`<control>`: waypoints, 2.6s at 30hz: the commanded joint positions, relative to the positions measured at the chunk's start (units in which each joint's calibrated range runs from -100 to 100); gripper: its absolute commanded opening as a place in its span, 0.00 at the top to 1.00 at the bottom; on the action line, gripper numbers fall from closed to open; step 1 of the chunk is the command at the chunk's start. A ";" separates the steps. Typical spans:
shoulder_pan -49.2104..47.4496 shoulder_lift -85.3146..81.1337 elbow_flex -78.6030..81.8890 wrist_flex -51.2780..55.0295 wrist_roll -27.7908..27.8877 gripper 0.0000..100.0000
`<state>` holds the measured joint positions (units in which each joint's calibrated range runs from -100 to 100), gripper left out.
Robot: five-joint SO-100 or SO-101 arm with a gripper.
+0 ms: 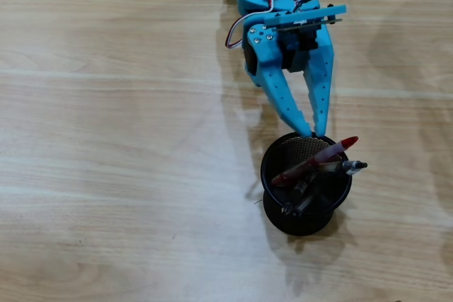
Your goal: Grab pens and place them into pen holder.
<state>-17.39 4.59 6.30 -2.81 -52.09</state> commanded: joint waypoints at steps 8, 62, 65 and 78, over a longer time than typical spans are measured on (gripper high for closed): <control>0.52 -22.89 23.56 -0.61 5.18 0.98; 12.86 -104.25 93.07 53.88 50.73 0.98; 12.86 -104.16 93.07 53.78 50.68 0.98; 12.86 -104.16 93.07 53.60 50.68 0.98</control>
<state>-4.62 -98.90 98.94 50.88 -1.64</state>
